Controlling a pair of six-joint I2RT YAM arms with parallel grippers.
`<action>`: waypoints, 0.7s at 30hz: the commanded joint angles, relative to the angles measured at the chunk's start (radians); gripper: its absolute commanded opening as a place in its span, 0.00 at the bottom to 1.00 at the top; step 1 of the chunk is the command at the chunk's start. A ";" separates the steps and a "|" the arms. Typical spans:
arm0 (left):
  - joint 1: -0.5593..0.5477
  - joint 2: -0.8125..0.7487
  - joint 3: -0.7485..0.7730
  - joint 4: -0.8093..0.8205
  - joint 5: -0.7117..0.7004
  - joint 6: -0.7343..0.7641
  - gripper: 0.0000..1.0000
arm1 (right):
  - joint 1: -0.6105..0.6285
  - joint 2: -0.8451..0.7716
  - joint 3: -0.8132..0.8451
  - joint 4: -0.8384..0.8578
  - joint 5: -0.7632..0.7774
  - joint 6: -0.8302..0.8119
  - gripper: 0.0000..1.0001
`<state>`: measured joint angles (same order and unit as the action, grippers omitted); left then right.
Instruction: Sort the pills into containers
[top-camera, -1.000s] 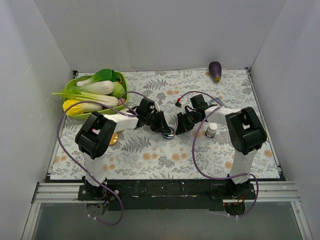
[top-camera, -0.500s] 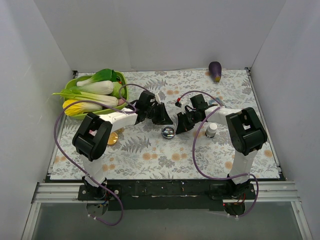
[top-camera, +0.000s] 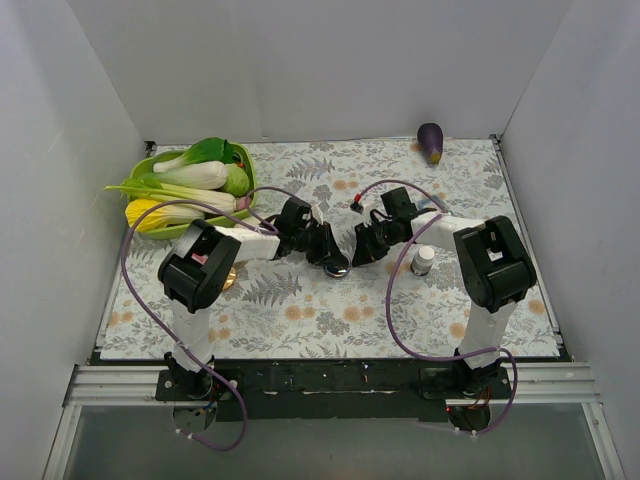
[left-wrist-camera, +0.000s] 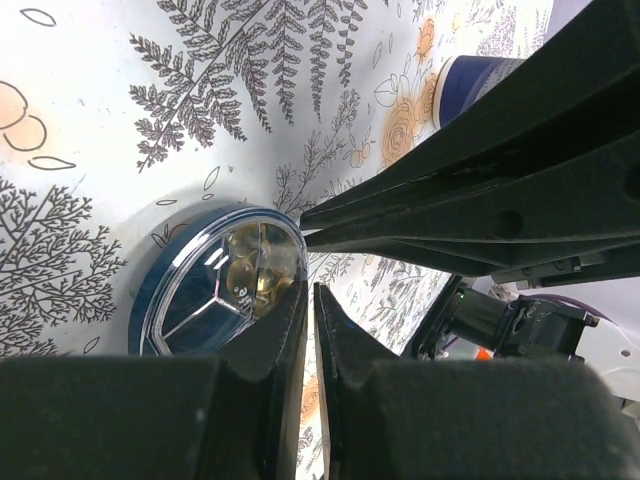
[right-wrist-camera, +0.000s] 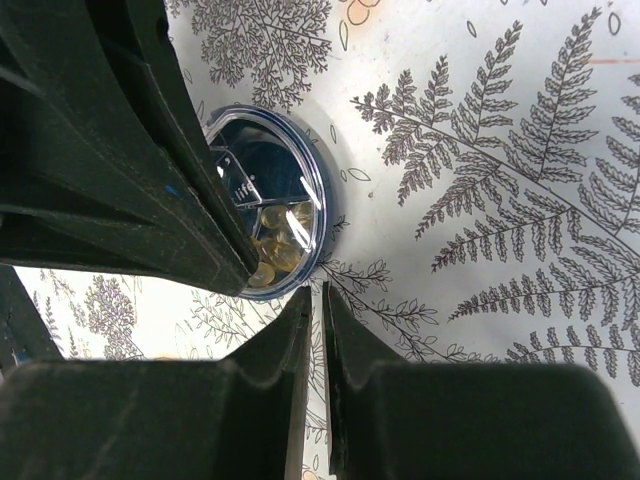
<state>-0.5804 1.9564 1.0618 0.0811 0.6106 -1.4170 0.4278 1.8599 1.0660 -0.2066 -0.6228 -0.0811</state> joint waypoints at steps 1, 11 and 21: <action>0.004 -0.002 -0.010 -0.099 -0.098 0.053 0.09 | 0.006 -0.053 0.012 -0.008 -0.002 -0.025 0.16; 0.007 -0.359 0.079 -0.142 -0.245 0.105 0.37 | -0.004 -0.217 0.129 -0.198 0.057 -0.255 0.23; 0.063 -0.922 -0.042 -0.210 -0.451 0.207 0.98 | -0.067 -0.616 0.236 -0.287 0.242 -0.373 0.80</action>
<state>-0.5541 1.2427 1.0760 -0.0662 0.2798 -1.2602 0.4091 1.3876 1.2377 -0.4622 -0.4770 -0.4202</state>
